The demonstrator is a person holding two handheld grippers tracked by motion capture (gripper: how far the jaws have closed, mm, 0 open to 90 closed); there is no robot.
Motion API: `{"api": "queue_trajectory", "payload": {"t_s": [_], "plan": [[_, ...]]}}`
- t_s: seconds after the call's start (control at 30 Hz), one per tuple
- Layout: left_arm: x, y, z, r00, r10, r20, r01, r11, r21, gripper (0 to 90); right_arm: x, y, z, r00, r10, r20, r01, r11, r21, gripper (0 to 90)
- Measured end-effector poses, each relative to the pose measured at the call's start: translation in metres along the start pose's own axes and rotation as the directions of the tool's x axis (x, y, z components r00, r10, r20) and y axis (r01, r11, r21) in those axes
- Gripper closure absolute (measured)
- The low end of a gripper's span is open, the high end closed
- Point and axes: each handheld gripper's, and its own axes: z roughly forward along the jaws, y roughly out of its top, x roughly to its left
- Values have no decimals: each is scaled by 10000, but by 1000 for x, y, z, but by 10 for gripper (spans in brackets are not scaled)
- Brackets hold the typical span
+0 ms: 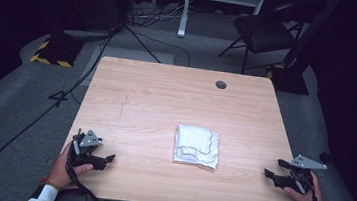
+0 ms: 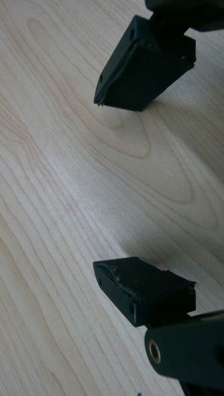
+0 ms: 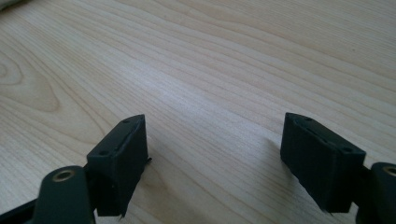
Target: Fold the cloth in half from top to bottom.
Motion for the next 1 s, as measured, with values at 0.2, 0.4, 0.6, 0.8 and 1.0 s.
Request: {"api": "queue_trajectory", "payload": {"t_s": [0.2, 0.4, 0.6, 0.8, 1.0], "plan": [[-1, 0, 0, 10000, -42, -32, 42, 10000, -10, 178, 0, 1, 1, 10000, 34, 56, -34, 10000, 2, 232], [-1, 0, 0, 10000, -76, -37, 76, 10000, -16, 178, -1, 1, 1, 9999, 123, 113, -123, 9999, -1, 232], [-1, 0, 0, 10000, -79, -36, 79, 10000, -15, 178, -1, 1, 1, 9998, 151, 150, -151, 9999, -4, 233], [-1, 0, 0, 10000, -65, -53, 65, 10000, -14, 178, -1, 1, 2, 9997, 153, 167, -153, 9999, 0, 233], [-1, 0, 0, 10000, -77, -40, 77, 10000, -13, 178, -1, 1, 2, 9997, 155, 188, -156, 9999, 1, 232]]}}
